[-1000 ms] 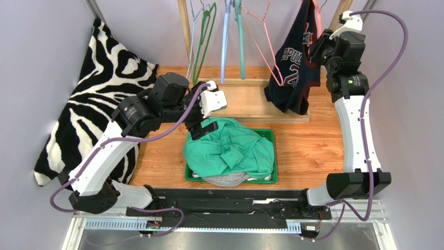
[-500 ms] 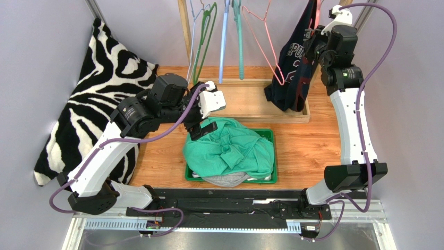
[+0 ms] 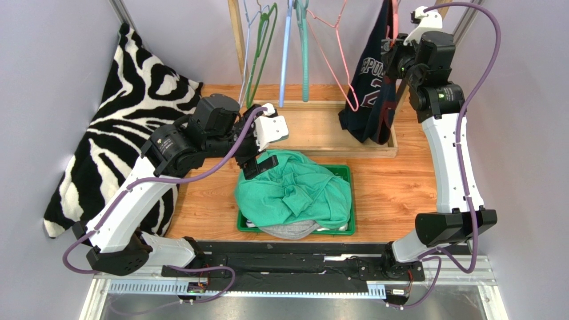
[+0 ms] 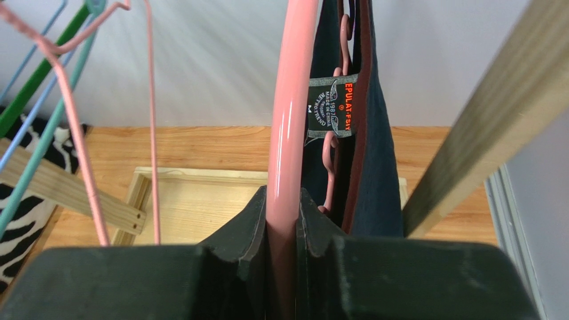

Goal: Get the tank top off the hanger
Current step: Pick up the hanger from the clothesline.

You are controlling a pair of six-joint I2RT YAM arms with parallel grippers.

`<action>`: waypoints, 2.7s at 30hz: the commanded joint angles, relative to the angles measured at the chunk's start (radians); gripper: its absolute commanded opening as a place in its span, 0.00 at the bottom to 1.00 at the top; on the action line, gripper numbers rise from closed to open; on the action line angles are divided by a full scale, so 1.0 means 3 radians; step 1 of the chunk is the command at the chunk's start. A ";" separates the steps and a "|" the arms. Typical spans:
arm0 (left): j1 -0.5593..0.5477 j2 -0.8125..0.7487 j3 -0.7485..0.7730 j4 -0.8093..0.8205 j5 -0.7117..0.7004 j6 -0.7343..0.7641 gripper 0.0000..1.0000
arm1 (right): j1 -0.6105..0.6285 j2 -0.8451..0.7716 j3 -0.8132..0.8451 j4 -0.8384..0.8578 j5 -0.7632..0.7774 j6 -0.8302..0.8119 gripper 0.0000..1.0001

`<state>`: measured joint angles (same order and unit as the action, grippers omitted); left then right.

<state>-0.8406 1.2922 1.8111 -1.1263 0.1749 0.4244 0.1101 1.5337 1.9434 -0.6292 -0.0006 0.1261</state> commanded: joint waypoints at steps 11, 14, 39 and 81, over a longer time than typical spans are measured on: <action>0.0036 -0.0150 -0.0054 0.0109 0.0051 -0.0070 0.99 | 0.0109 -0.0126 0.0059 0.0256 -0.0269 -0.0062 0.00; 0.0036 -0.0166 -0.0059 0.0103 0.0041 -0.0070 0.99 | 0.0134 -0.0280 -0.0127 0.0517 -0.0238 -0.0078 0.00; 0.0051 -0.0212 -0.0065 0.0093 0.0061 -0.0085 0.99 | 0.0354 0.0113 0.0542 -0.0602 0.0789 -0.0333 0.36; 0.0102 -0.0314 -0.0105 0.0109 0.0041 -0.0080 0.99 | 0.0456 -0.1164 -0.0761 0.0185 0.0534 -0.0522 0.00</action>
<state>-0.8154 1.2263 1.7741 -1.1179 0.1749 0.4198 0.2295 1.2957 1.7252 -0.6304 0.1989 -0.0422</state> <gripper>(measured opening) 0.992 0.143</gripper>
